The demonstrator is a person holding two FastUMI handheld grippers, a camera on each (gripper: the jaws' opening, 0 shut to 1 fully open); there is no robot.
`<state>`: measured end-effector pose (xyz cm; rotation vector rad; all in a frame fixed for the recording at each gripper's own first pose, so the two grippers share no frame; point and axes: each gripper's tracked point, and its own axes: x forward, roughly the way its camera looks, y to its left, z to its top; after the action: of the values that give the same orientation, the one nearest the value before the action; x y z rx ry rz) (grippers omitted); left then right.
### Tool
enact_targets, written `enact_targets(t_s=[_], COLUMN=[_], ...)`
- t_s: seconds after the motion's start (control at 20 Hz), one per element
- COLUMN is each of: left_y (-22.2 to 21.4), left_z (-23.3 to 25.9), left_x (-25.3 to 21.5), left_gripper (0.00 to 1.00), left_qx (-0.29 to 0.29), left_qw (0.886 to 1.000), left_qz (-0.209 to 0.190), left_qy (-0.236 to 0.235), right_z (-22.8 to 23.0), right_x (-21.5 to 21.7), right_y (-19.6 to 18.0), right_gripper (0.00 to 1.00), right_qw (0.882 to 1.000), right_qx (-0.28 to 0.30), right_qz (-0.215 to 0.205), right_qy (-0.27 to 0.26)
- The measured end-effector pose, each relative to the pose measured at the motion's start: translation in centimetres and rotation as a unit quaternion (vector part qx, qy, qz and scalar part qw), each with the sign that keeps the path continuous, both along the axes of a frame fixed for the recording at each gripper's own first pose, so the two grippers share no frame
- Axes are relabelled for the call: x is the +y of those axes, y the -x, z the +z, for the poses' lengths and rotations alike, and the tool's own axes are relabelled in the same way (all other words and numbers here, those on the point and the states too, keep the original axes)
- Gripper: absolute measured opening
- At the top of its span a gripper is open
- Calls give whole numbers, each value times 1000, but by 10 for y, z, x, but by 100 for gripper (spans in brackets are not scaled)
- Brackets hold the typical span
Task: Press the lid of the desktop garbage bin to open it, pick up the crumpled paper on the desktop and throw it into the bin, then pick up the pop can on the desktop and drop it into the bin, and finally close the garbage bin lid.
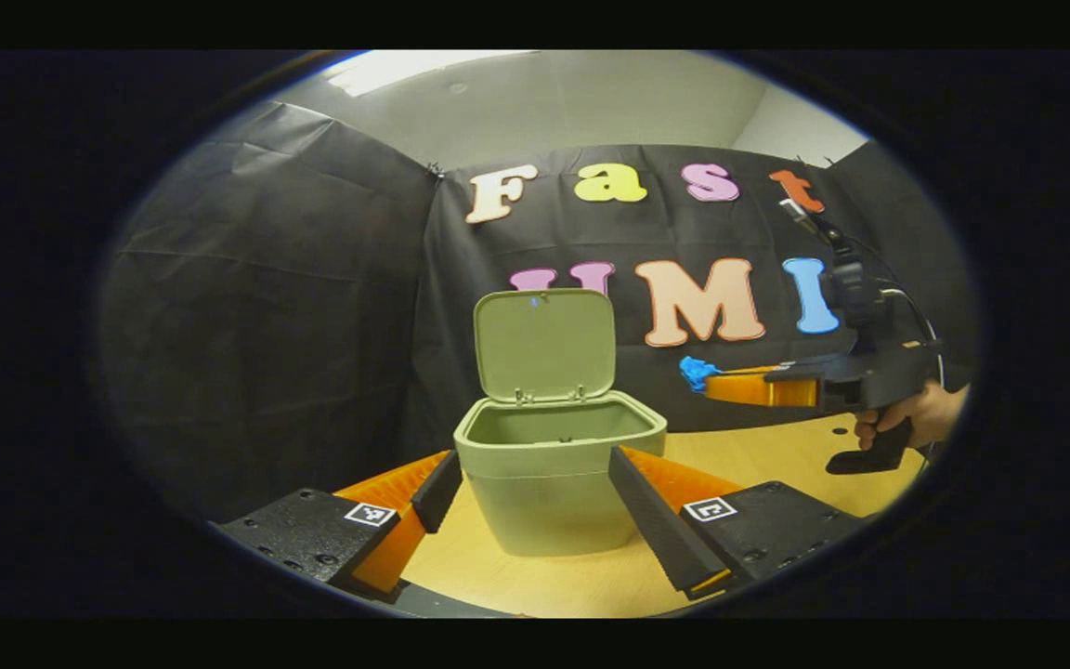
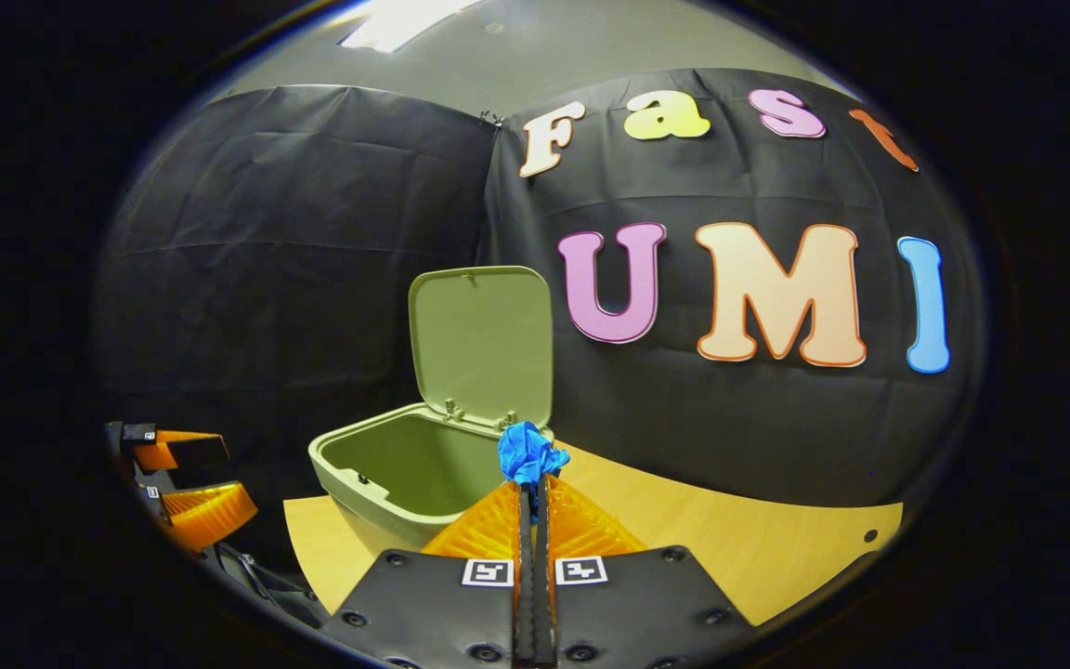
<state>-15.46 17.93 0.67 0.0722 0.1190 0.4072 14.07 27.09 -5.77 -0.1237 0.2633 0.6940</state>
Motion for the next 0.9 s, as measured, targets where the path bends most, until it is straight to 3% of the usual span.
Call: enact_targets(t_s=[0.3,0.35,0.4,0.5,0.6,0.75,0.9], left_y=[13,14,14,14,11,3,-8], left_z=[-11,-13,-15,-17,-19,-22,-25], left_x=[18,19,19,19,17,8,-5], left_gripper=[96,100,96,100,96,100,96], left_qx=[7,8,9,7,8,4,4], left_qw=[1000,1000,1000,1000,1000,1000,999], left_qz=[8,8,5,0,-6,-22,-37], left_qy=[10,12,15,17,13,21,29], right_z=[-15,-15,-18,-23,-18,-12,-6], right_x=[50,57,64,69,64,48,24], right_y=[7,8,11,12,10,8,3], right_gripper=[2,2,5,50,96,98,98], right_qw=[999,999,999,999,999,1000,1000], right_qx=[2,5,12,16,2,-14,-17], right_qz=[30,34,44,47,33,16,-6], right_qy=[14,14,11,6,7,8,2])
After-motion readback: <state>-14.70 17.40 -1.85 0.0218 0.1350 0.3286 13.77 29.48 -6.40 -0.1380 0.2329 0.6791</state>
